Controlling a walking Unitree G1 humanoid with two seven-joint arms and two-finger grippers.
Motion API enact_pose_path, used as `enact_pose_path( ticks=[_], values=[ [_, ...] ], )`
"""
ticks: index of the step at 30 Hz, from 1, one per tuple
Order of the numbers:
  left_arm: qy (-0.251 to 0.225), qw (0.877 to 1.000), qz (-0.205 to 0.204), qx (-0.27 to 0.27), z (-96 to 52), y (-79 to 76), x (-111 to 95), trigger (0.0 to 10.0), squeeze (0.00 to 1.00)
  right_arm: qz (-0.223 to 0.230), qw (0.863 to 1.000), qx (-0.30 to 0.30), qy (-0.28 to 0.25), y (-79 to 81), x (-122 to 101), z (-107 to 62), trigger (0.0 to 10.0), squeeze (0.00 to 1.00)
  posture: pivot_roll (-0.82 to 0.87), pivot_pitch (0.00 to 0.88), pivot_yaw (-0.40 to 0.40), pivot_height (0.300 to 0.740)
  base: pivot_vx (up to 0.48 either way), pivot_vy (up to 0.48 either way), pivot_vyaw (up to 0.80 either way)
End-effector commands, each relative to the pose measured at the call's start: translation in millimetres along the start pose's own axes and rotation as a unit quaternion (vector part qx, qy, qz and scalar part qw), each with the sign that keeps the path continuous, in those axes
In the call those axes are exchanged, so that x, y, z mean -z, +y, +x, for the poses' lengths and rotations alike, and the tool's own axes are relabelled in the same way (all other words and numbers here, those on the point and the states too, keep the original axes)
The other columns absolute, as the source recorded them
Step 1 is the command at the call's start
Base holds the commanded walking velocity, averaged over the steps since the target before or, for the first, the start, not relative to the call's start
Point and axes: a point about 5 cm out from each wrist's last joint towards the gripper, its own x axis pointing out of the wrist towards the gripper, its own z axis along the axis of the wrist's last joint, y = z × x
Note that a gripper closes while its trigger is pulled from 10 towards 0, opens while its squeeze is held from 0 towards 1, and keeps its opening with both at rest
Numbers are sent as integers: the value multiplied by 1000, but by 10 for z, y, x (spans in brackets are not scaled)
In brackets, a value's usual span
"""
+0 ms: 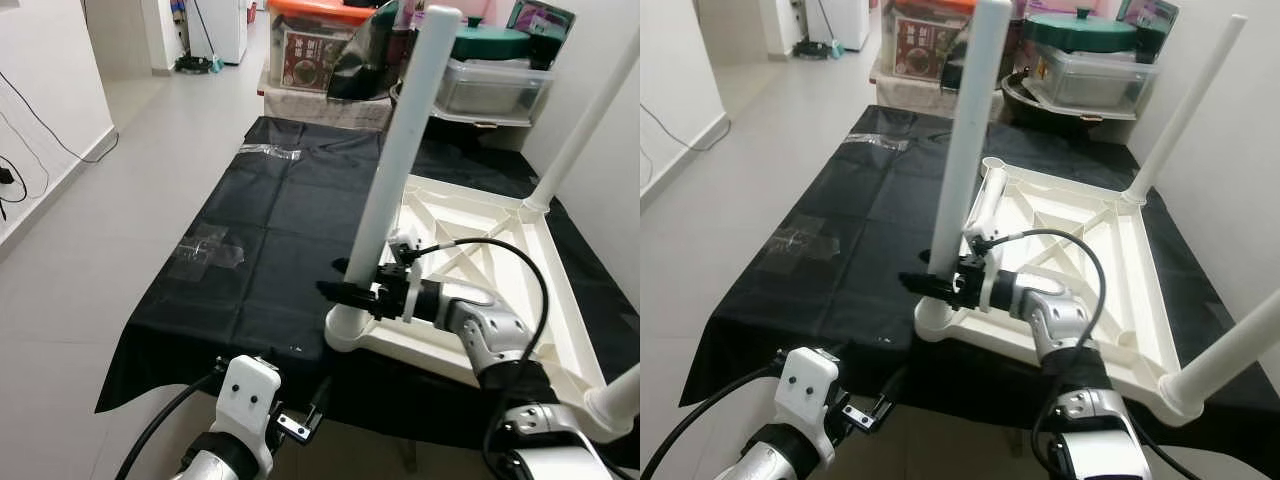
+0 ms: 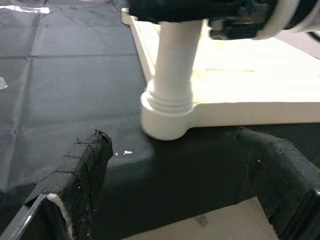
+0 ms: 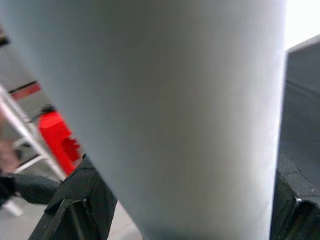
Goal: Building children table
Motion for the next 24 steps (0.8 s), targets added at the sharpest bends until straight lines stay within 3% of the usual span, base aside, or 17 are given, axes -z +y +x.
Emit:
enact_pose_path(
  ticks=[1, 2, 3, 4, 5, 8, 10, 12, 13, 14, 16, 18, 20, 21, 22, 23, 24],
  values=[
    [7, 1000, -4, 0, -7, 0, 24, 10000, 0, -9, 999, -40, -6, 60, -47, 102, 10000, 0, 252, 66, -126, 740, 0, 0, 0],
    [7, 1000, -4, -1, -9, -2, 22, 10000, 0, -12, 999, -52, -6, 78, -66, 158, 9412, 0, 252, 67, -126, 740, 0, 0, 0],
    [7, 1000, -4, -1, -9, -4, 20, 10000, 0, -17, 998, -57, -4, 94, -70, 212, 1059, 0, 253, 69, -128, 740, 0, 0, 0],
    [7, 1000, -4, -1, -9, -4, 20, 10000, 0, -17, 998, -57, -4, 94, -70, 212, 1059, 0, 253, 69, -128, 740, 0, 0, 0],
    [7, 1000, -5, -1, -10, -6, 19, 10000, 0, -23, 999, -41, 4, 88, -43, 266, 0, 0, 253, 69, -128, 740, 0, 0, 0],
    [7, 1000, -7, -1, -8, -11, 17, 10000, 0, -41, 999, 33, 14, 25, 39, 308, 0, 0, 250, 71, -132, 740, 0, 0, 0],
    [7, 1000, -7, -1, -8, -11, 17, 10000, 0, -41, 999, 33, 14, 25, 39, 308, 0, 0, 250, 71, -132, 740, 0, 0, 0],
    [7, 1000, -8, -1, -6, -17, 16, 10000, 0, -46, 987, 152, -3, -102, 74, 261, 0, 0, 243, 71, -132, 740, 0, 0, 0],
    [7, 1000, -8, -1, -6, -17, 16, 10000, 0, -46, 987, 152, -3, -102, 74, 261, 0, 0, 243, 71, -132, 740, 0, 0, 0],
    [6, 1000, -9, -1, -6, -19, 15, 10000, 0, -36, 971, 235, -24, -190, 57, 205, 0, 0, 246, 69, -134, 740, 0, 0, 0],
    [6, 1000, -9, -1, -6, -19, 15, 10000, 0, -36, 971, 235, -24, -190, 57, 205, 0, 0, 246, 69, -134, 740, 0, 0, 0],
    [7, 1000, -10, 0, -8, -18, 19, 10000, 0, -32, 905, 420, -57, -353, -8, 0, 0, 0, 240, 62, -128, 740, 0, 0, 0],
    [7, 1000, -10, 0, -8, -18, 19, 10000, 0, -32, 905, 420, -57, -353, -8, 0, 0, 0, 240, 62, -128, 740, 0, 0, 0],
    [7, 1000, -9, 1, -8, -17, 20, 10000, 0, -30, 853, 517, -72, -387, -30, -167, 0, 0, 235, 63, -126, 740, 0, 0, 0],
    [7, 1000, -9, 1, -8, -17, 20, 10000, 0, -30, 853, 517, -72, -387, -30, -167, 0, 0, 235, 63, -126, 740, 0, 0, 0],
    [7, 1000, -10, 1, -9, -17, 20, 10000, 0, -26, 798, 595, -88, -359, -37, -317, 0, 0, 235, 63, -125, 740, 0, 0, 0],
    [7, 1000, -10, 1, -9, -17, 20, 10000, 0, -26, 798, 595, -88, -359, -37, -317, 0, 0, 235, 63, -125, 740, 0, 0, 0]
  ],
)
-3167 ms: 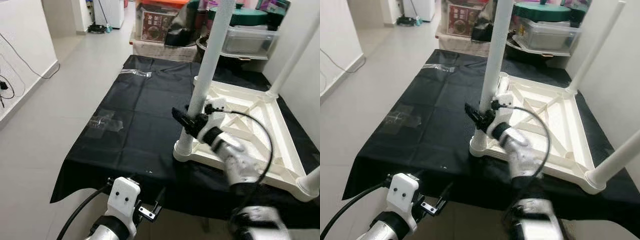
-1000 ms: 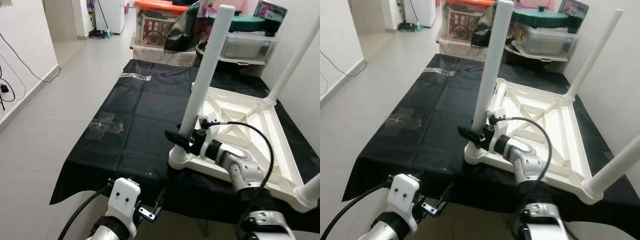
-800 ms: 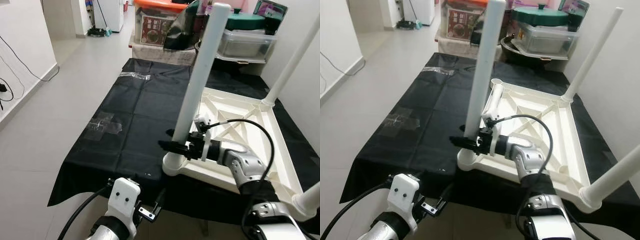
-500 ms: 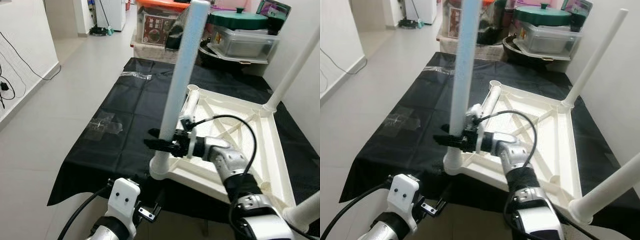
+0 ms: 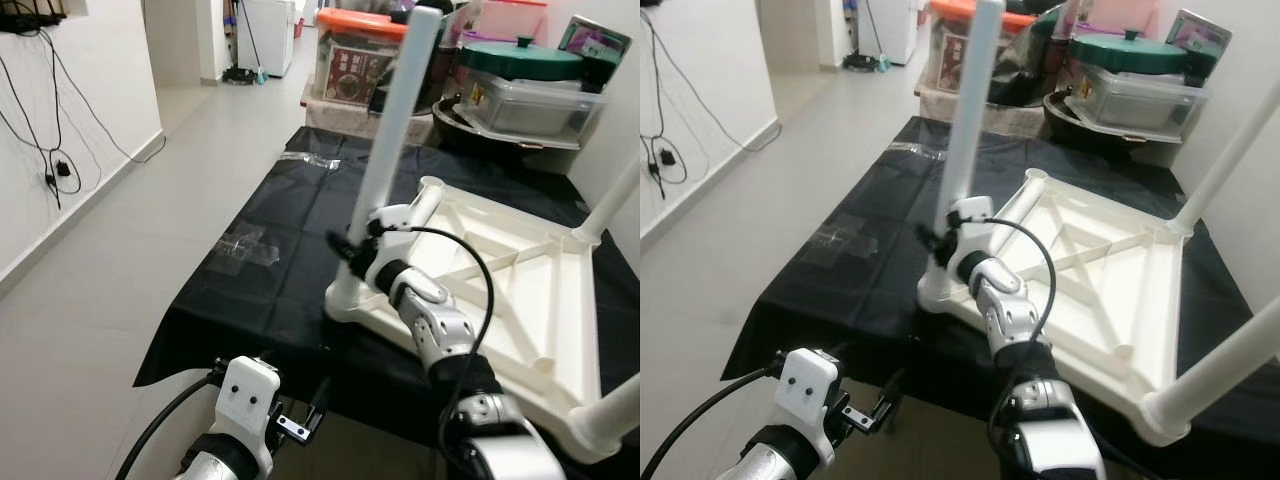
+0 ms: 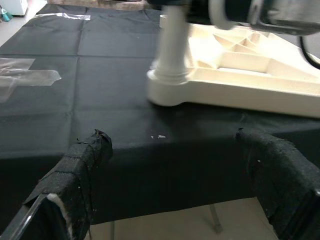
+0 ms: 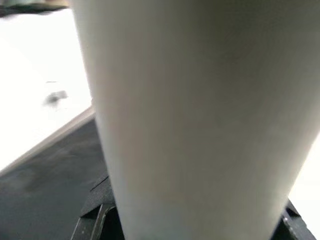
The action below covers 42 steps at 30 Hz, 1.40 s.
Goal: Building children table
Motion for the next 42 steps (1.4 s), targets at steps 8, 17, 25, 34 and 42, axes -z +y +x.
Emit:
enact_pose_path(
  ticks=[8, 17, 25, 34, 42],
  values=[
    [8, 1000, -5, 7, -9, -20, 30, 10000, 0, 16, 982, 186, 8, -91, 86, -367, 5333, 0, 233, 46, -125, 740, 0, 0, 0],
    [9, 1000, -7, 10, -12, -29, 35, 10000, 0, 21, 995, 89, -29, 149, 104, -343, 10000, 1000, 233, 37, -126, 740, 0, 0, 0],
    [9, 1000, -8, 10, -9, -27, 38, 10000, 0, 60, 983, -174, -23, 219, 6, -168, 10000, 0, 235, 44, -125, 740, 0, 0, 0],
    [10, 1000, -7, 9, -11, -13, 39, 10000, 0, -1, 893, -440, 98, 206, 84, -234, 10000, 0, 235, 52, -124, 740, 0, 0, 0],
    [10, 1000, -6, 7, -16, -13, 35, 10000, 0, -30, 795, -597, 108, 479, -45, -195, 4784, 0, 251, 60, -131, 740, 0, 0, 0]
  ],
)
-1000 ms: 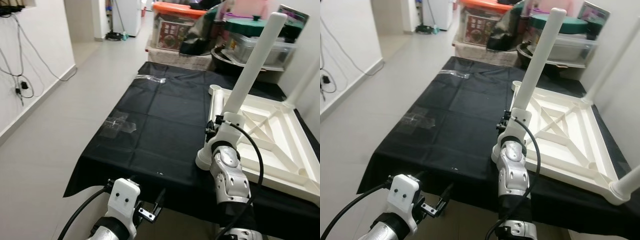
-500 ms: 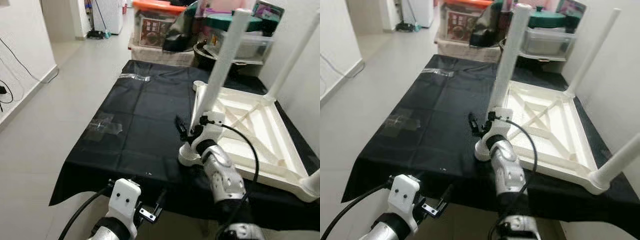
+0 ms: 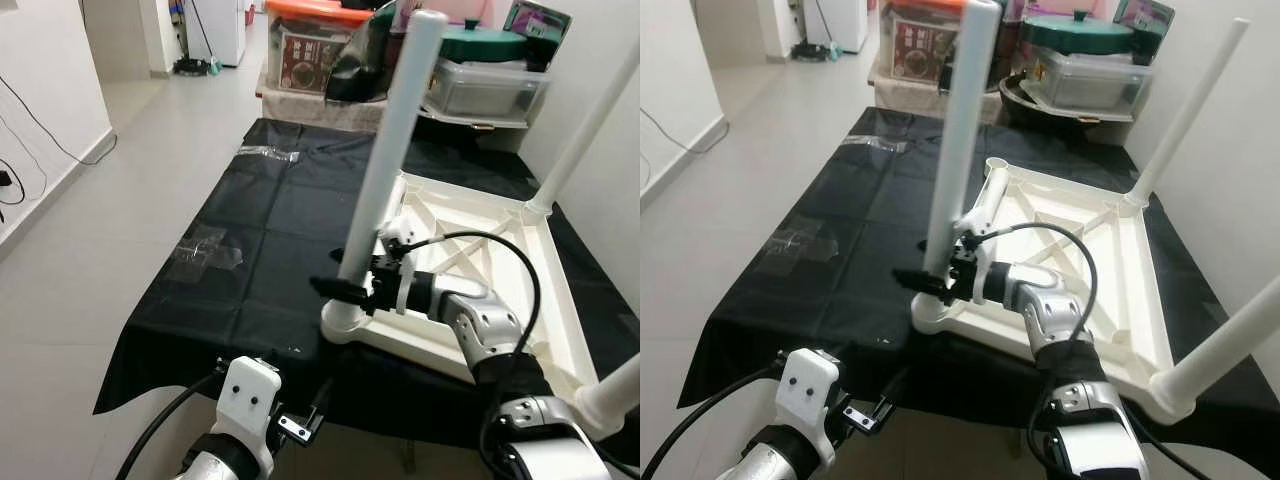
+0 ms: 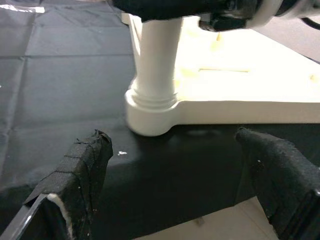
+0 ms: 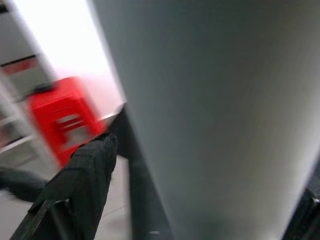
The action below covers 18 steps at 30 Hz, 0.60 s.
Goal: Building children table
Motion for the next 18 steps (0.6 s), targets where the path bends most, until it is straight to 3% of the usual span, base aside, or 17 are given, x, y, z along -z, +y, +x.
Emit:
enact_pose_path(
  ticks=[1, 3, 4, 7, 11, 12, 14, 15, 16, 17, 18],
  values=[
    [8, 1000, -6, 1, -13, -8, 27, 10000, 0, -8, 998, -67, 4, 90, -18, 193, 4784, 0, 252, 60, -130, 740, 0, 0, 0],
    [8, 1000, -6, 1, -14, -9, 26, 10000, 0, -12, 997, -70, 3, 96, -24, 213, 4784, 0, 252, 60, -130, 740, 0, 0, 0],
    [8, 1000, -6, 1, -14, -8, 25, 10000, 0, -10, 998, -70, -1, 100, -24, 237, 0, 0, 252, 60, -130, 740, 0, 0, 0],
    [8, 1000, -6, 1, -13, -13, 22, 10000, 0, -27, 999, -18, -17, 74, -10, 310, 0, 0, 251, 63, -131, 740, 0, 0, 0],
    [8, 1000, -7, 1, -11, -14, 20, 10000, 0, -31, 999, 36, -24, 16, 8, 302, 0, 0, 248, 64, -131, 740, 0, 0, 0],
    [8, 1000, -7, 1, -9, -14, 19, 10000, 0, -36, 996, 72, -32, -24, 8, 286, 0, 0, 248, 64, -131, 740, 0, 0, 0],
    [8, 1000, -7, 1, -9, -14, 19, 10000, 0, -36, 996, 72, -32, -24, 8, 286, 0, 0, 248, 64, -131, 740, 0, 0, 0],
    [8, 1000, -7, 1, -9, -14, 19, 10000, 0, -34, 989, 142, -35, -125, 11, 247, 0, 0, 247, 64, -132, 740, 0, 0, 0],
    [7, 1000, -7, 1, -6, -12, 20, 10000, 0, -27, 964, 261, -41, -272, 20, 127, 0, 0, 242, 63, -131, 740, 0, 0, 0],
    [7, 1000, -8, 1, -3, -9, 22, 10000, 0, -12, 917, 396, -47, -412, 45, -65, 0, 0, 235, 63, -127, 740, 0, 0, 0],
    [7, 1000, -8, 1, -3, -9, 22, 10000, 0, -12, 917, 396, -47, -412, 45, -65, 0, 0, 235, 63, -127, 740, 0, 0, 0]
  ],
)
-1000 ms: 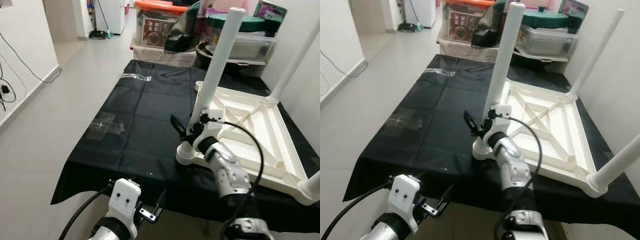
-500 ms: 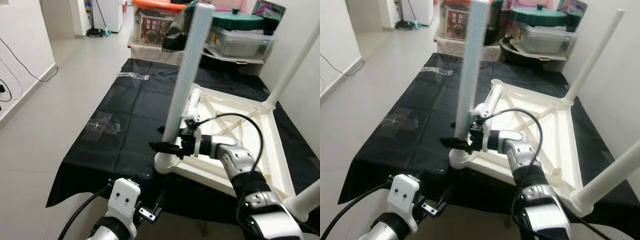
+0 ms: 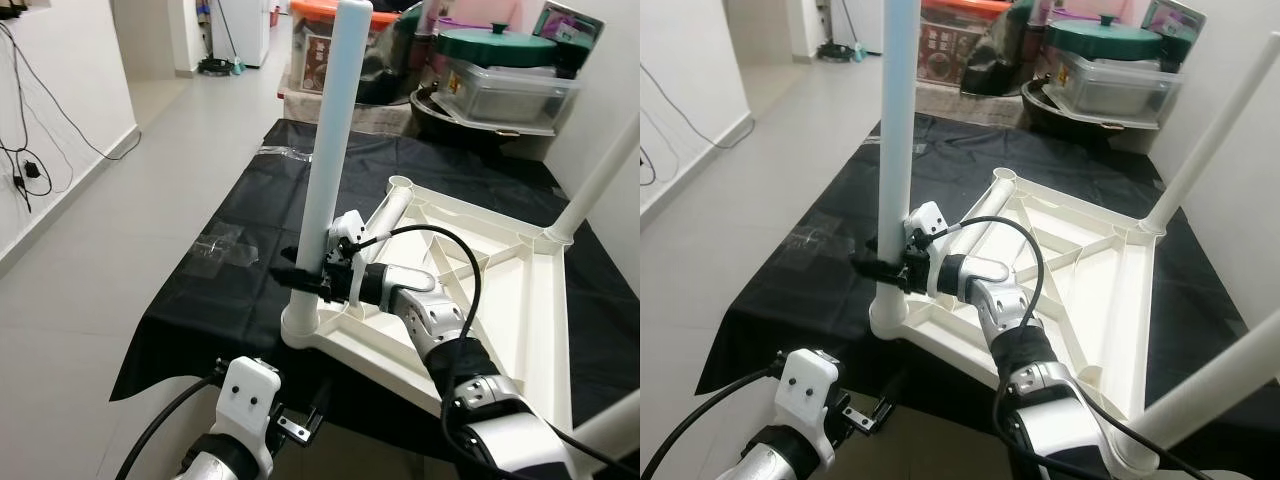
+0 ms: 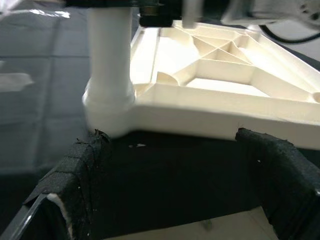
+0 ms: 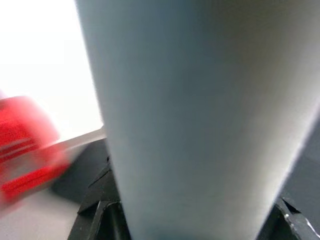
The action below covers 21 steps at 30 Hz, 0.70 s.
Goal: Building children table
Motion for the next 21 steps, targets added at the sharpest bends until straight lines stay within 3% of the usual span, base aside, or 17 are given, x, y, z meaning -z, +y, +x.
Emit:
enact_pose_path(
  ticks=[1, 2, 3, 4, 5, 6, 7, 9, 10, 11, 12, 16, 17, 19, 20, 21],
  values=[
    [10, 1000, -9, 1, -12, -2, 36, 10000, 0, 8, 971, 238, 21, -495, 87, -302, 0, 0, 235, 63, -127, 740, 0, 0, 0],
    [10, 1000, -9, 1, -12, -2, 36, 10000, 0, 8, 971, 238, 21, -495, 87, -302, 0, 0, 235, 63, -127, 740, 0, 0, 0],
    [11, 1000, -9, 1, -10, 1, 37, 10000, 0, 7, 946, 323, 20, -605, 106, -427, 0, 0, 232, 62, -122, 740, 0, 0, 0],
    [11, 1000, -9, 1, -10, 1, 37, 10000, 0, 7, 946, 323, 20, -605, 106, -427, 0, 0, 232, 62, -122, 740, 0, 0, 0],
    [11, 1000, -9, 2, -7, 2, 39, 10000, 0, 16, 921, 390, 9, -623, 112, -552, 0, 0, 232, 61, -123, 740, 0, 0, 0],
    [11, 1000, -9, 2, -7, 2, 39, 10000, 0, 16, 921, 390, 9, -623, 112, -552, 0, 0, 232, 61, -123, 740, 0, 0, 0],
    [11, 1000, -8, 2, -5, 5, 41, 10000, 0, 26, 902, 431, 1, -607, 121, -647, 0, 0, 232, 62, -126, 740, 0, 0, 0],
    [11, 1000, -8, 2, -5, 5, 41, 10000, 0, 26, 902, 431, 1, -607, 121, -647, 0, 0, 232, 62, -126, 740, 0, 0, 0],
    [11, 1000, -8, 2, -2, 7, 42, 10000, 0, 40, 885, 464, -5, -553, 138, -721, 0, 0, 228, 60, -124, 740, 0, 0, 0],
    [11, 1000, -8, 2, -2, 7, 42, 10000, 0, 40, 885, 464, -5, -553, 138, -721, 0, 0, 228, 60, -124, 740, 0, 0, 0],
    [11, 1000, -7, 2, 0, 12, 42, 10000, 0, 51, 873, 485, -7, -471, 151, -765, 0, 0, 230, 62, -124, 740, 0, 0, 0],
    [11, 1000, -5, 2, 1, 18, 41, 10000, 0, 79, 863, 499, 5, -289, 200, -771, 0, 0, 229, 61, -121, 740, 0, 0, 0],
    [11, 1000, -4, 2, 3, 20, 40, 10000, 0, 89, 870, 485, 6, -204, 229, -717, 10000, 0, 227, 61, -122, 740, 0, 0, 0],
    [11, 1000, -4, 2, 3, 20, 40, 10000, 0, 89, 870, 485, 6, -204, 229, -717, 10000, 0, 227, 61, -122, 740, 0, 0, 0],
    [11, 1000, -4, 2, 5, 19, 39, 10000, 0, 82, 902, 424, -23, -99, 234, -581, 10000, 1000, 226, 61, -122, 740, 0, 0, 0],
    [11, 1000, -4, 2, 5, 19, 39, 10000, 0, 82, 902, 424, -23, -99, 234, -581, 10000, 1000, 226, 61, -122, 740, 0, 0, 0]
  ],
)
